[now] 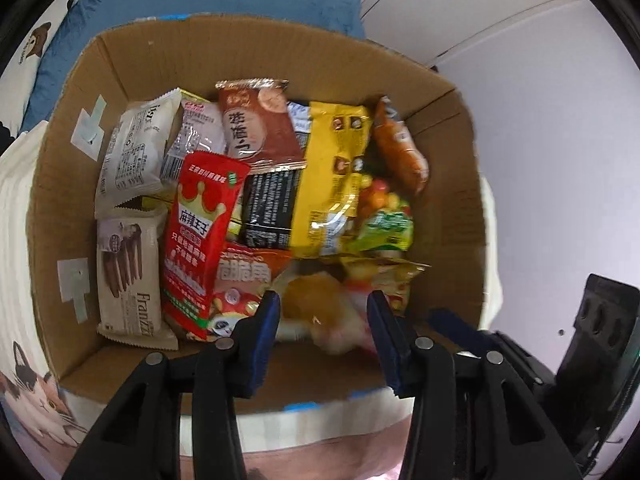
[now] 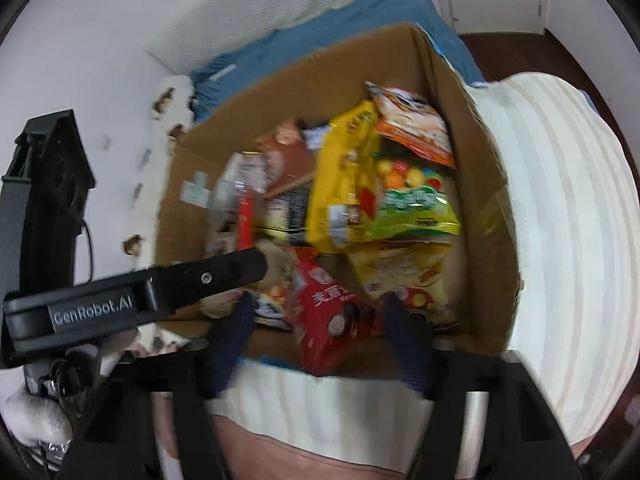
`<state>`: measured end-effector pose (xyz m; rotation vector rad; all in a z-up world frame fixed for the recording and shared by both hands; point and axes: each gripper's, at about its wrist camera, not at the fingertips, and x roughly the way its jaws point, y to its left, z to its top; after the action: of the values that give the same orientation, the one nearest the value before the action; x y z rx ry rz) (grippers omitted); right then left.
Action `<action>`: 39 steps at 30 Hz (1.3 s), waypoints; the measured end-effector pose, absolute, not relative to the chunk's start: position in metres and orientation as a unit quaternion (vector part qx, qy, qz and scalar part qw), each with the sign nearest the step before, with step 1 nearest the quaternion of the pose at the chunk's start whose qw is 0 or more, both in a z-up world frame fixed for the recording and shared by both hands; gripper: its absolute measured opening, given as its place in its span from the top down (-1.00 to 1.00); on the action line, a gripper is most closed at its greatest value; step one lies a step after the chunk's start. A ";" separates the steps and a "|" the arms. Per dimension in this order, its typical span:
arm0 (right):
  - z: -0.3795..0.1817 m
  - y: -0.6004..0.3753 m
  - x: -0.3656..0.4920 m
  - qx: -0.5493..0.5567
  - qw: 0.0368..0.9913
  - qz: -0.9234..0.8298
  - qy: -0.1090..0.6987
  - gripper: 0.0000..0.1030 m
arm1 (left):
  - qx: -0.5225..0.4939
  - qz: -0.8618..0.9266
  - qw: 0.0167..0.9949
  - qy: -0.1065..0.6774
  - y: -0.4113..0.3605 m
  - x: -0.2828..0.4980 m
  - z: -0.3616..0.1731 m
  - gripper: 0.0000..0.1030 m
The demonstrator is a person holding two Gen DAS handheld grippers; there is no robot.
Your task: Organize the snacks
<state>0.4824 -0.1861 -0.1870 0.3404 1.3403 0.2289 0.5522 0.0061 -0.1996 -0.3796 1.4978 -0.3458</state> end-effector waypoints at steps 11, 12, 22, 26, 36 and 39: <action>-0.194 -0.193 0.485 0.118 0.770 0.057 0.625 -0.85 | -0.066 -0.073 0.782 0.615 0.015 0.539 -0.180 -0.21; -0.193 -0.193 0.485 0.114 0.772 0.052 0.623 -0.85 | -0.061 -0.067 0.785 0.612 0.017 0.536 -0.179 -0.21; -0.185 -0.186 0.480 0.074 0.784 0.026 0.616 -0.93 | -0.024 -0.016 0.793 0.608 0.033 0.511 -0.191 -0.84; -0.180 -0.187 0.476 0.067 0.789 0.016 0.611 -0.93 | -0.033 -0.012 0.798 0.602 0.039 0.504 -0.186 -0.85; -0.144 -0.184 0.448 0.059 0.815 0.020 0.576 -0.93 | -0.029 0.004 0.833 0.553 0.043 0.468 -0.139 -0.85; -0.122 -0.180 0.427 0.050 0.832 0.024 0.552 -0.93 | -0.023 0.013 0.849 0.527 0.043 0.446 -0.118 -0.85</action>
<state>0.4272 -0.1798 -0.1217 0.1068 1.1697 0.0511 0.4459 0.0425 -0.1180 -0.0493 1.1104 0.0277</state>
